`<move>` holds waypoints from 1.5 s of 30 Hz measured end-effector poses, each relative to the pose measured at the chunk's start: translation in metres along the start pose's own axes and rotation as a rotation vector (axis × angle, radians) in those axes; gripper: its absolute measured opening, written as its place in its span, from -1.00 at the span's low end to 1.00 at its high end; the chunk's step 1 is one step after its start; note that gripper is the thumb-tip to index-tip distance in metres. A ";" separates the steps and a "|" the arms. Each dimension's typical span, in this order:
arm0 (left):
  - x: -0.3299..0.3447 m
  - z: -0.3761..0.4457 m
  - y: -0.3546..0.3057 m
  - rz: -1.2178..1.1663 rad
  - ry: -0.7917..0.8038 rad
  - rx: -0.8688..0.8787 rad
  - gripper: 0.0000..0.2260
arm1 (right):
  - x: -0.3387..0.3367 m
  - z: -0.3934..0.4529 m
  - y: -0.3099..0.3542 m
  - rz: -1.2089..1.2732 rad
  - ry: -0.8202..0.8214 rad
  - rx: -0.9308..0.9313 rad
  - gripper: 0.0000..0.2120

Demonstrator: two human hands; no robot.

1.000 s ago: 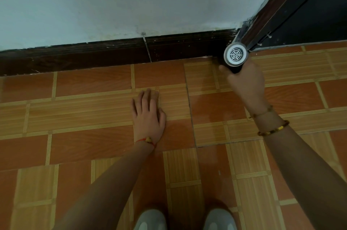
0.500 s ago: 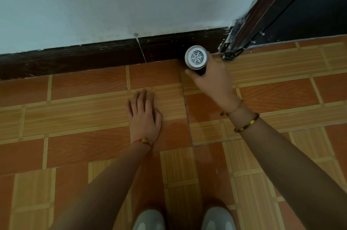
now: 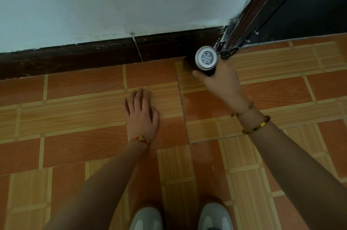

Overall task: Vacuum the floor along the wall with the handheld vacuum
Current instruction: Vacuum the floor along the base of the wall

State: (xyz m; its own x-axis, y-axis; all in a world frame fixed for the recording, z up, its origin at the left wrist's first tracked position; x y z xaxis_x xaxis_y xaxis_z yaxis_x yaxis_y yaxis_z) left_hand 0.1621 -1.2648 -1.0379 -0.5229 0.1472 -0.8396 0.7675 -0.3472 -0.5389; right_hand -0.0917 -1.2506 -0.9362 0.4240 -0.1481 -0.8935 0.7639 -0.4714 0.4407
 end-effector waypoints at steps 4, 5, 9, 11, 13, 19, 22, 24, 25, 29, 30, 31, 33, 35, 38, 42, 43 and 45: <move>0.000 0.000 0.001 -0.002 0.007 -0.004 -0.52 | 0.012 -0.024 0.018 0.008 0.137 -0.115 -0.42; 0.000 0.000 0.001 -0.001 0.011 -0.007 -0.52 | 0.013 -0.031 0.019 0.020 0.168 -0.118 -0.42; 0.002 0.000 0.000 0.027 0.024 -0.011 -0.52 | 0.010 -0.050 0.006 0.063 0.214 -0.078 -0.46; 0.002 0.000 -0.001 0.047 0.028 -0.011 -0.52 | 0.006 -0.057 -0.005 0.047 0.153 -0.034 -0.47; 0.003 0.000 -0.002 0.084 0.033 -0.008 -0.52 | 0.000 -0.066 -0.015 0.017 0.076 0.011 -0.44; 0.006 0.000 -0.003 0.173 0.093 -0.021 -0.49 | -0.004 -0.106 -0.016 0.059 0.183 0.012 -0.38; 0.007 0.000 -0.002 0.177 0.126 -0.026 -0.49 | 0.000 -0.126 -0.009 0.065 0.370 -0.049 -0.47; 0.006 0.001 -0.003 0.181 0.134 -0.023 -0.51 | 0.001 -0.136 -0.010 0.070 0.429 -0.066 -0.49; 0.006 0.001 -0.003 0.178 0.135 -0.024 -0.51 | 0.000 -0.139 -0.012 0.074 0.423 -0.062 -0.50; 0.003 0.001 -0.003 0.164 0.127 -0.008 -0.52 | -0.011 -0.140 -0.029 0.029 0.297 0.020 -0.47; 0.002 0.001 -0.003 0.157 0.125 -0.004 -0.52 | -0.014 -0.140 -0.034 -0.001 0.250 0.041 -0.46; 0.002 0.001 -0.003 0.151 0.123 -0.001 -0.52 | -0.018 -0.139 -0.039 -0.026 0.207 0.061 -0.44; 0.001 0.000 -0.002 0.138 0.123 0.008 -0.53 | -0.024 -0.139 -0.047 -0.033 0.152 0.090 -0.41; 0.001 -0.001 -0.001 0.116 0.125 0.013 -0.53 | -0.026 -0.143 -0.048 -0.025 0.148 0.075 -0.40; 0.001 -0.002 0.000 0.082 0.125 0.001 -0.54 | -0.020 -0.151 -0.043 -0.006 0.242 0.016 -0.41; -0.003 -0.004 0.002 0.013 0.128 0.018 -0.56 | -0.006 -0.166 -0.026 0.020 0.409 -0.090 -0.40; -0.005 -0.006 0.004 0.001 0.121 0.028 -0.57 | -0.005 -0.169 -0.021 0.027 0.443 -0.110 -0.40; -0.012 -0.014 0.007 -0.018 0.098 0.053 -0.58 | -0.001 -0.170 -0.015 0.042 0.483 -0.136 -0.40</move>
State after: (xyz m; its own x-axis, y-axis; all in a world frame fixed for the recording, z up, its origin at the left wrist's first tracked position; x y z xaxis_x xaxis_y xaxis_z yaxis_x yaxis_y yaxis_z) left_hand 0.1793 -1.2559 -1.0326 -0.4954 0.2427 -0.8341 0.7364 -0.3920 -0.5514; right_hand -0.0204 -1.0955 -0.9269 0.6082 0.2702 -0.7464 0.7840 -0.3516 0.5115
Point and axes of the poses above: each hand's wrist, its own z-axis towards the middle knuckle, its own x-axis out of the palm, y = z × x, the point moved 4 cm from there along z, towards the middle knuckle, and after that the axes turned 11 degrees about -z, right-handed, at the moved point
